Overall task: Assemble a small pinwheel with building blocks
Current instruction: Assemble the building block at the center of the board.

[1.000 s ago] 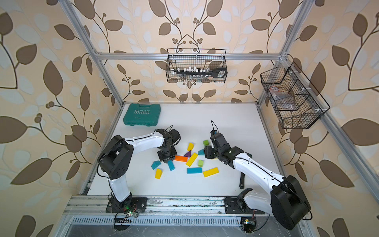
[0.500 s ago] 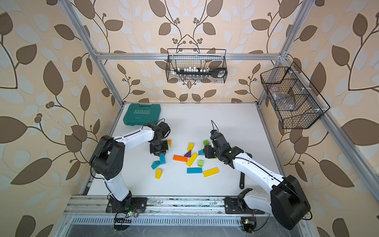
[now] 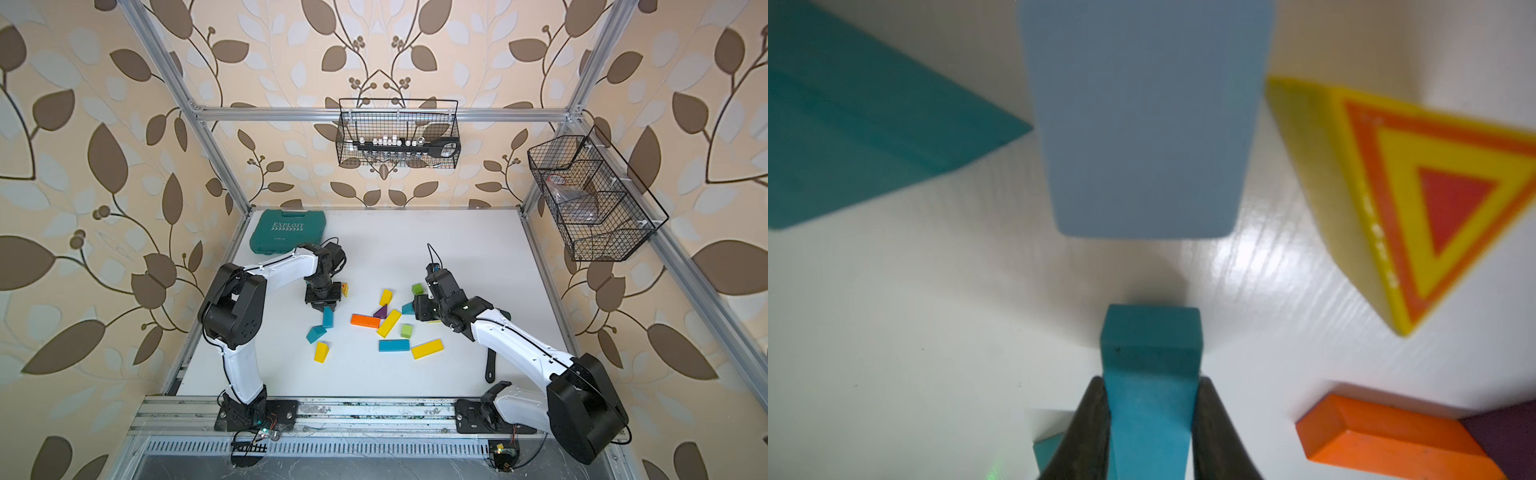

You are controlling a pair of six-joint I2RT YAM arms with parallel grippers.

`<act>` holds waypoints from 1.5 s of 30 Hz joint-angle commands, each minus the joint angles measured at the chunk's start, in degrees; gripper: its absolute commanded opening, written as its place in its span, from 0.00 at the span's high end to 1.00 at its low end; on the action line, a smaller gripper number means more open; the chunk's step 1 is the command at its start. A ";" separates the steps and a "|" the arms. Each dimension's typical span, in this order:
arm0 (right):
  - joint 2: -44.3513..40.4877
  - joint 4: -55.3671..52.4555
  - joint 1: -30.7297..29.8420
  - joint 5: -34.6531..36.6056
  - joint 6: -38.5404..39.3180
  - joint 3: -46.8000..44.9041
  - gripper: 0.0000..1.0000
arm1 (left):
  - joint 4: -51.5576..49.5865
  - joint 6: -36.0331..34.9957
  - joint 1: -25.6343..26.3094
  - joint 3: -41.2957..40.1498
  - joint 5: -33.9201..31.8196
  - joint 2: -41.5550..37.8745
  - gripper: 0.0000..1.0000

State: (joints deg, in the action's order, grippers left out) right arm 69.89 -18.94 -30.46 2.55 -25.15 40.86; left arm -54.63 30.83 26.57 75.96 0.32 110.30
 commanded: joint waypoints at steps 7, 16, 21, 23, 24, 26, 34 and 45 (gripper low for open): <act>2.14 0.66 0.36 0.71 0.89 2.26 0.38 | -1.62 -4.23 -0.61 3.09 0.75 2.93 0.90; 2.84 1.46 0.47 0.80 1.08 2.14 0.38 | -2.45 -4.66 -1.17 5.51 -0.30 5.82 0.89; 3.26 1.97 0.58 0.52 1.18 2.10 0.38 | -2.36 -4.68 -1.72 6.55 0.39 6.66 0.88; 3.63 2.14 0.61 0.16 1.28 2.20 0.38 | -2.74 -4.29 -2.06 7.00 0.33 7.01 0.87; 3.69 2.23 0.60 0.05 1.33 2.21 0.38 | -2.71 -4.45 -2.22 7.14 0.47 7.11 0.85; 3.93 2.37 0.67 -0.08 1.39 2.22 0.38 | -2.89 -4.38 -2.31 7.38 -0.29 7.25 0.82; 4.08 2.50 0.66 -0.60 1.82 2.56 0.35 | -3.29 -4.70 -2.76 7.95 -0.07 7.27 0.68; 0.23 7.65 -1.02 -4.57 6.72 0.71 0.28 | -4.06 -3.90 -2.71 7.67 1.61 0.91 0.49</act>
State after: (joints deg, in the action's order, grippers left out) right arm 71.92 -14.50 -30.30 0.27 -21.54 41.69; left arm -57.36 26.72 24.32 82.96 0.64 116.31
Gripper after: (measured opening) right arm 0.715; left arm 0.503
